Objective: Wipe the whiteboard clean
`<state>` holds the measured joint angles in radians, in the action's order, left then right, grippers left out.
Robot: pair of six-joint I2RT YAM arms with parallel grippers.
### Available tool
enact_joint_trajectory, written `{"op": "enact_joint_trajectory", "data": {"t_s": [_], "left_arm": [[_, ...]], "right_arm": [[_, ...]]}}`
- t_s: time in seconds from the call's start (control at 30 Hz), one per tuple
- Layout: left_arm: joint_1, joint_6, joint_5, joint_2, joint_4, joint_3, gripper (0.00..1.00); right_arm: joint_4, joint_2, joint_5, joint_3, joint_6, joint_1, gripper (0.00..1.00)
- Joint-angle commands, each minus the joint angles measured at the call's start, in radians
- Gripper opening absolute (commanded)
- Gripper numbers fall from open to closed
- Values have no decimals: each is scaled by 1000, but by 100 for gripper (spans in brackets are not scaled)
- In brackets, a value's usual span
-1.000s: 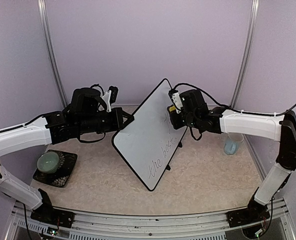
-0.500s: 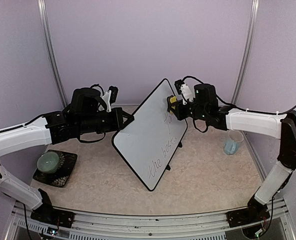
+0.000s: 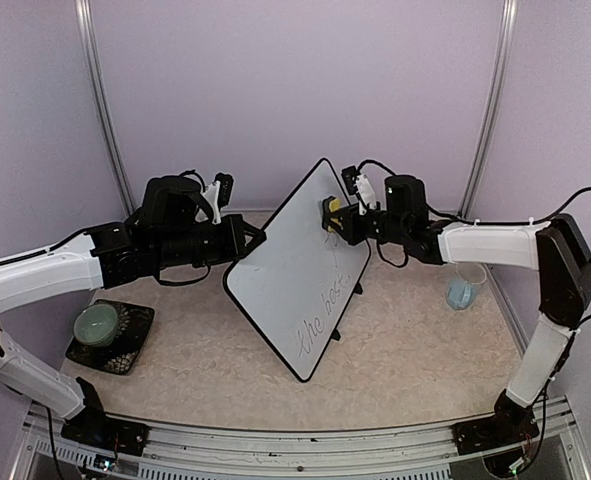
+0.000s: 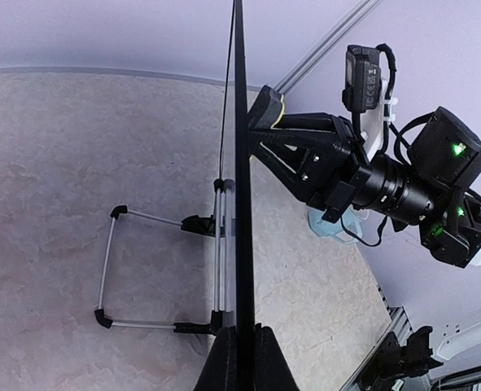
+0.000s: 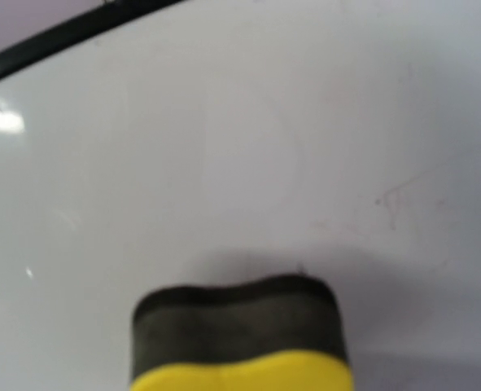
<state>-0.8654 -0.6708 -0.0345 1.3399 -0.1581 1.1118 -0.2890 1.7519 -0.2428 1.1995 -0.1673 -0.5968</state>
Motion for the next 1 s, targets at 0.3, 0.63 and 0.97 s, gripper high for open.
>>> {"op": "enact_joint_trajectory", "data": {"t_s": [0.3,0.63,0.97], "left_arm": [[-22,2,96,-3,-21,23,0],[-23,-1,94,-2,-21,27,0],[-26,-3,100,13,-19,36,0]], "right_arm": [[-97,31,-52,-176,-56,5,0],[-142,-20,-12,-317,-61,-24,0],[-112,-12,92,-263,-30,-65,0]]}}
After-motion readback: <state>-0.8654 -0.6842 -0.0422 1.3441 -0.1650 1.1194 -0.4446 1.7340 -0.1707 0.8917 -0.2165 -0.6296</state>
